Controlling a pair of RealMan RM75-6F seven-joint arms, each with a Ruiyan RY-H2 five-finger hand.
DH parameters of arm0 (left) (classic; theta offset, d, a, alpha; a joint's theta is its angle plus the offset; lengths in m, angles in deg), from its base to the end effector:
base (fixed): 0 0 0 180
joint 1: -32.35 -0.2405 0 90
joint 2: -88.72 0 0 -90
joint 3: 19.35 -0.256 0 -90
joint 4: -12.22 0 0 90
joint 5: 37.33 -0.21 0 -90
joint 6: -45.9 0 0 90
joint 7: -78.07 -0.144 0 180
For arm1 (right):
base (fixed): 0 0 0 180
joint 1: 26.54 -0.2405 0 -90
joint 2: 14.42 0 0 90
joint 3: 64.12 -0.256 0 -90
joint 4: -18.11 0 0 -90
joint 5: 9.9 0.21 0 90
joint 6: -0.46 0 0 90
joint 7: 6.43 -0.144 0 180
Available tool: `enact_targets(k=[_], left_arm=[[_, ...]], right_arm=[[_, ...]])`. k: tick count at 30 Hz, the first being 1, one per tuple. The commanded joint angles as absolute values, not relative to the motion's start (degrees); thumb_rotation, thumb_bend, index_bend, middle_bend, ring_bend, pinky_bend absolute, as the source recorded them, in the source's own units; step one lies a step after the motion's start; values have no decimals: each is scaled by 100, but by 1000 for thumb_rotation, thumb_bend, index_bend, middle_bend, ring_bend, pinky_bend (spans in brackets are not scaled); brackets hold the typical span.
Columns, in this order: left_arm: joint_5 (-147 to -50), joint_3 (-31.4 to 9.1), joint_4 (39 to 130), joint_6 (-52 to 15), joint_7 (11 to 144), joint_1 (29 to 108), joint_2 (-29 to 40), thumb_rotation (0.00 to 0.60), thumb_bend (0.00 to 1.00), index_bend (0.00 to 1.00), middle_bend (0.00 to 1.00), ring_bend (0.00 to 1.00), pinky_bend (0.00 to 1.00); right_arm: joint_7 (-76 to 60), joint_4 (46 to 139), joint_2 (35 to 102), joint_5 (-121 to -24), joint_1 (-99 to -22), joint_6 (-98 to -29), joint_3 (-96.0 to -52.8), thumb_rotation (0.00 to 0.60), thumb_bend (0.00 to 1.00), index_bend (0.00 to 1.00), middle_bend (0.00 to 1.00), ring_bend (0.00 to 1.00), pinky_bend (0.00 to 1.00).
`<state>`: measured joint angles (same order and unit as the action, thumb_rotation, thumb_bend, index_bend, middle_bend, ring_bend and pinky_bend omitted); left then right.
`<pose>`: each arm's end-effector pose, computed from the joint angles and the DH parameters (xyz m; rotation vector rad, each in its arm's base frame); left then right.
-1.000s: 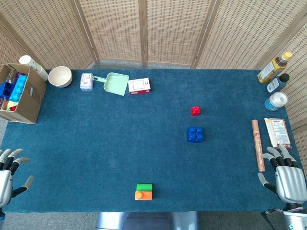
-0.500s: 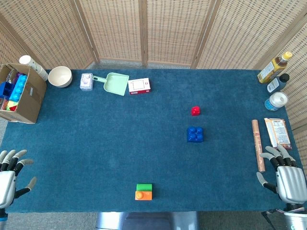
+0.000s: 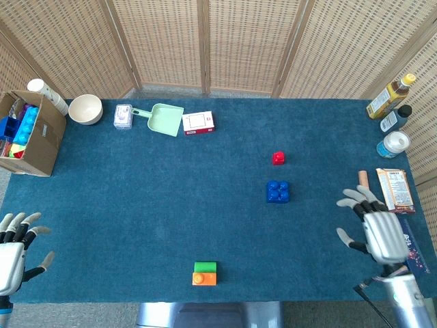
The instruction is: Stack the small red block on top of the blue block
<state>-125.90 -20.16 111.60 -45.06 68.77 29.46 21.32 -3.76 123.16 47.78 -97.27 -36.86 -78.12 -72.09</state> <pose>-0.2948 0.1263 0.1358 -1.3187 -0.9552 -0.8596 -0.2400 -0.2183 0.1480 1.4728 -0.9526 1.1011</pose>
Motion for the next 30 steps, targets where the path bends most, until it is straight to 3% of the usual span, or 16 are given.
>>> enact_targets(k=[1, 11, 30], left_arm=[[-12534, -2000, 11133, -4455, 6880, 2964, 2127, 600, 327, 373, 185, 121, 0], [-12337, -1937, 11033, -4174, 6824, 3099, 2018, 600, 327, 375, 184, 123, 0], [-12085, -1901, 10776, -3819, 6855, 3275, 1815, 600, 327, 376, 179, 123, 0]], right_arm=[[-199, 12415, 4951, -9360, -4254, -7205, -7539, 595, 252, 332, 240, 133, 316], [-29, 11671, 5925, -8436, -5444, -6273, -8201, 593, 254, 329, 260, 133, 329], [1194, 9999, 7127, -6567, -6938, -5448, -8683, 592, 254, 328, 253, 124, 329]])
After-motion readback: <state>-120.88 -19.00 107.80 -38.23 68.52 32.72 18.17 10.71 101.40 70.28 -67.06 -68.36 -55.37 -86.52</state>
